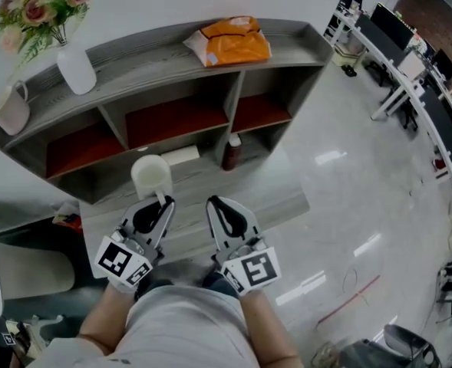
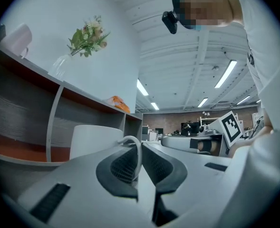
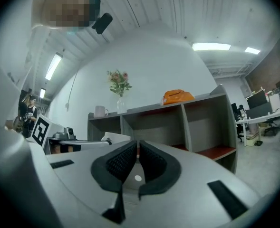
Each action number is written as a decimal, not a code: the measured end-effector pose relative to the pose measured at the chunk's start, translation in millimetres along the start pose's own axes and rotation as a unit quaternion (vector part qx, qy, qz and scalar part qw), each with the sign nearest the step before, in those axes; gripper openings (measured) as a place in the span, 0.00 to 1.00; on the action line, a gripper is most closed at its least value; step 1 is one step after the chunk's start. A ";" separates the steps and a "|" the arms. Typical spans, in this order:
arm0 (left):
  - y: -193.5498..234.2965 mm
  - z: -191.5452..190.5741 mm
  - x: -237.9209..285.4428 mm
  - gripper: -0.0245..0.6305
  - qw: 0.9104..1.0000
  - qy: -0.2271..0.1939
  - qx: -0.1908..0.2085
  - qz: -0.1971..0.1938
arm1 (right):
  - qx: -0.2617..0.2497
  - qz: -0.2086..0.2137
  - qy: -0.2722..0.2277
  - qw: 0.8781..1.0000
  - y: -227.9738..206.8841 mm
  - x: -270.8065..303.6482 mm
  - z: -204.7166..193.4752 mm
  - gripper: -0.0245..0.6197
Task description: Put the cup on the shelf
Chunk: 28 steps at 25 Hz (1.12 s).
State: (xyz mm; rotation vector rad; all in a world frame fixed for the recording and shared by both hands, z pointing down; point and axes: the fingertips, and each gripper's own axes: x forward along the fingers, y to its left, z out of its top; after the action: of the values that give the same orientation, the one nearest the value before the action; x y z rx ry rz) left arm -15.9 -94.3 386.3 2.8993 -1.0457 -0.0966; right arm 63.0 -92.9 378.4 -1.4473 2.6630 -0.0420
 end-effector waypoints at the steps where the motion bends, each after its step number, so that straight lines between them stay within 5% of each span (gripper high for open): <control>1: 0.3 1.3 7.0 0.10 1.000 -0.001 0.001 0.008 | 0.002 0.006 -0.007 1.000 -6.8 1.9 5.5 0.08; 13: 21.7 17.3 60.8 0.10 0.996 -0.024 0.019 0.089 | 0.004 0.051 -0.004 0.999 -63.3 4.9 21.2 0.08; 28: 98.4 10.8 102.7 0.10 0.996 -0.035 0.011 0.079 | -0.009 0.021 0.015 1.000 -66.7 35.9 24.7 0.08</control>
State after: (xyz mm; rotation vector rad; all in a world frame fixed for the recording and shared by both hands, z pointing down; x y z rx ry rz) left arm -0.4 -235.9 379.0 2.8378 -1.2918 -0.1823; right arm 102.0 -158.7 356.0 -1.4048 2.7236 -0.0375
